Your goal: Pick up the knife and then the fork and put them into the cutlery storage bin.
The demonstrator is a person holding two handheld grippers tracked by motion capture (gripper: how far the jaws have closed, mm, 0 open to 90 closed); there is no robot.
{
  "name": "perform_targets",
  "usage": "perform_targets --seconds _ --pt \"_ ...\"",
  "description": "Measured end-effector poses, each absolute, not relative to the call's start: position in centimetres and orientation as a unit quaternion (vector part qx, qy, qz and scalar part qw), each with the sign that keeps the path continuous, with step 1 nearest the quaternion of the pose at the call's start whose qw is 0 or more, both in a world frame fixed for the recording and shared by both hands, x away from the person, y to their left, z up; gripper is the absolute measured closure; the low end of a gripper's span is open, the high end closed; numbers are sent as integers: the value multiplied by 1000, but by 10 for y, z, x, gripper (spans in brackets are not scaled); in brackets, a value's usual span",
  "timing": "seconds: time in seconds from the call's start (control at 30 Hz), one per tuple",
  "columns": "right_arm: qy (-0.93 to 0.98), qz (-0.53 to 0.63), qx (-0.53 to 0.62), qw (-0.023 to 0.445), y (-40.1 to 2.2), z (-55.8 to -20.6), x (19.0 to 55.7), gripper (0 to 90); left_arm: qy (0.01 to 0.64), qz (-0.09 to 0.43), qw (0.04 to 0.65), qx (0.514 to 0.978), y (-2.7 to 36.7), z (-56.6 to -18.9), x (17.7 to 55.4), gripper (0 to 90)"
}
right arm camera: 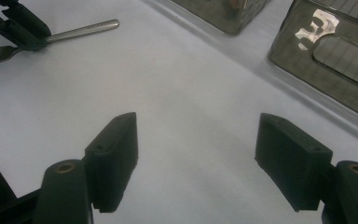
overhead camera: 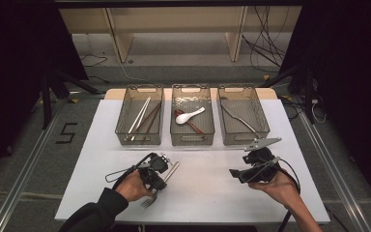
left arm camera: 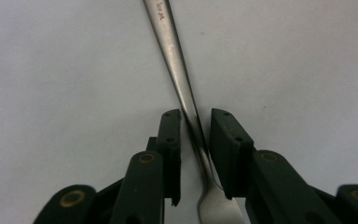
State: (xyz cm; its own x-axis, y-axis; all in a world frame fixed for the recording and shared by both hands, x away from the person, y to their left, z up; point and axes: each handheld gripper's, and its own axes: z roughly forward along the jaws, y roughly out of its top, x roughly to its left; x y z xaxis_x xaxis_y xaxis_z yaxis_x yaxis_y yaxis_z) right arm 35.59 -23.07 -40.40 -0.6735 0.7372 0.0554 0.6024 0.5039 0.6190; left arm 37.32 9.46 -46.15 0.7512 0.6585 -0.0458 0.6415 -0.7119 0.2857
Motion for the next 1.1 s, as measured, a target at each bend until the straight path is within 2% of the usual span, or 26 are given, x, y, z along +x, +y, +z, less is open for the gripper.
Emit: perform_targets --seconds 0.37,1.1 --pt "860 311 389 109 -231 -403 356 306 345 20 143 927 97 -461 375 826" --pt "861 313 387 107 -231 -403 355 309 320 12 156 934 102 -455 375 837"
